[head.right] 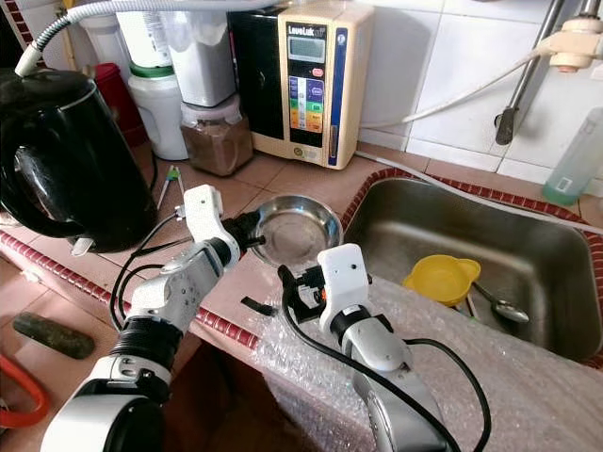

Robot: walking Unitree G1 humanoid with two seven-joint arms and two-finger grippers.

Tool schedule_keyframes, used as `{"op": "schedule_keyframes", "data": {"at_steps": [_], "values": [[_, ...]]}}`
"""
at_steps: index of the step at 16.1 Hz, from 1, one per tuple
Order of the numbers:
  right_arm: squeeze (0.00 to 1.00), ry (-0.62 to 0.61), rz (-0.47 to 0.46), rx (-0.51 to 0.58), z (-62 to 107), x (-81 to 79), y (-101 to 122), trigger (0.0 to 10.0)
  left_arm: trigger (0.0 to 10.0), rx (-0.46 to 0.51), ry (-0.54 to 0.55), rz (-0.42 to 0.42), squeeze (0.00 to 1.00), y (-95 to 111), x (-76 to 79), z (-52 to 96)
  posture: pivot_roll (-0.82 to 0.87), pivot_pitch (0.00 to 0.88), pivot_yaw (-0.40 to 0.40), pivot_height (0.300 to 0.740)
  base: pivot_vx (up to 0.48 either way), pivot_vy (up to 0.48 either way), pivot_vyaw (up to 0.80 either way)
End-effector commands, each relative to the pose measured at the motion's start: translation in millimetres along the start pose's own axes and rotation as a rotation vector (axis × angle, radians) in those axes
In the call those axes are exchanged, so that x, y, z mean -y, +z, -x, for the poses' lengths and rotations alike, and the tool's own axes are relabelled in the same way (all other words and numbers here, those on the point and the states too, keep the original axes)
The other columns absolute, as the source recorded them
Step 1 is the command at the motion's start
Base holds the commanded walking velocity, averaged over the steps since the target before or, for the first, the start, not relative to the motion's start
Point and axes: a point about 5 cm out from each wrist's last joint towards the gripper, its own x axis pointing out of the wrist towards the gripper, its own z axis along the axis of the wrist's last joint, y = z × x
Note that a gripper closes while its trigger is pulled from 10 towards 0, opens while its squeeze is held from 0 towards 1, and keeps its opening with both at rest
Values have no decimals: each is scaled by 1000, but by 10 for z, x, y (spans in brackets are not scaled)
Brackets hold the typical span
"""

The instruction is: Kitchen organization

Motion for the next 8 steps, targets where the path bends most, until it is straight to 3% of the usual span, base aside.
{"op": "schedule_keyframes", "data": {"at_steps": [1,4,7,8], "values": [[1000,-2,11,2,-14,11,12,10000,0,92,-49,-21,0,138,66,12,27,0,50,740,0,0,0],[1000,-87,28,59,-31,148,104,10000,0,277,-148,-75,0,337,179,87,31,0,45,740,0,0,0],[1000,-185,40,153,-34,334,280,10000,0,359,-219,-51,0,455,293,134,33,0,40,740,0,0,0],[855,-226,46,212,-47,436,400,10000,0,377,-253,-43,0,474,349,145,33,0,40,740,0,0,0]]}}
